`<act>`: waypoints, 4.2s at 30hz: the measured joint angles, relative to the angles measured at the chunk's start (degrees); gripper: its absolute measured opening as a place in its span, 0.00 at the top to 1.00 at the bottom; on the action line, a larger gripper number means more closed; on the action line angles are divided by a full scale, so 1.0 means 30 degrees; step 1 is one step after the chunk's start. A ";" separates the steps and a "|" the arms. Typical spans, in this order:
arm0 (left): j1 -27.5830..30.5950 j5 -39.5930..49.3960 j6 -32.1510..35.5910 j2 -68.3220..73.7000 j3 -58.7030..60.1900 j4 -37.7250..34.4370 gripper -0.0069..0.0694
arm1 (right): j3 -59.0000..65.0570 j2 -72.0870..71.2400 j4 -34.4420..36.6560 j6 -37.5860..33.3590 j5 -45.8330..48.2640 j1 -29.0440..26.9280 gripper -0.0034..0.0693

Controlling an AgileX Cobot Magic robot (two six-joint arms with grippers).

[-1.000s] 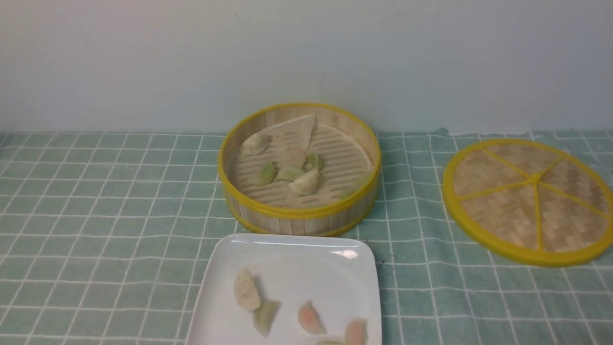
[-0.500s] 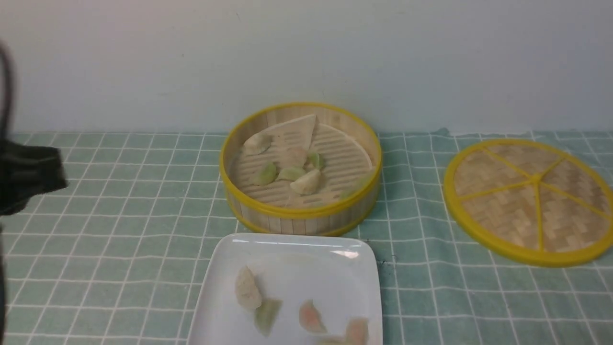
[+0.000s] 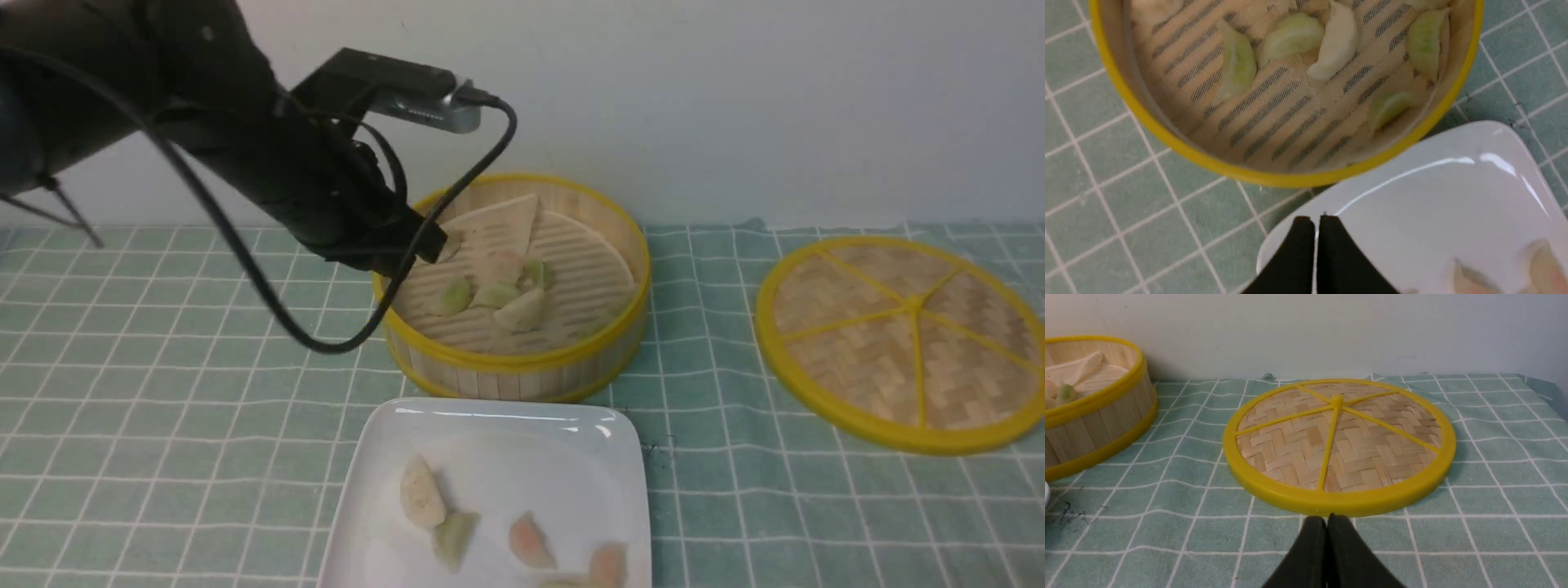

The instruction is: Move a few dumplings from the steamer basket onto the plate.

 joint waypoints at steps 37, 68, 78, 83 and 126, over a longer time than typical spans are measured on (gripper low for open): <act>-0.0058 -0.0221 -0.0780 0.9044 -0.6833 0.2409 0.69 | 0.0000 0.0000 0.0020 0.0023 0.0000 0.0000 0.97; -0.5052 -0.2885 -0.0861 -0.1340 0.6890 0.0891 0.67 | 0.0000 0.0000 0.0020 0.0042 0.0000 0.0000 0.97; -0.5117 -0.3574 -0.1846 0.0298 0.6663 0.0124 0.21 | 0.0000 0.0000 0.0020 0.0042 0.0000 0.0000 0.97; -0.5117 -0.2408 -0.3559 -0.2415 0.5948 0.0300 0.45 | 0.0000 0.0000 0.0020 0.0042 0.0000 0.0000 0.97; 0.4630 -0.9489 -0.4911 -3.3924 2.5809 0.4465 0.92 | 0.0000 0.0000 0.0020 0.0042 0.0000 0.0000 0.97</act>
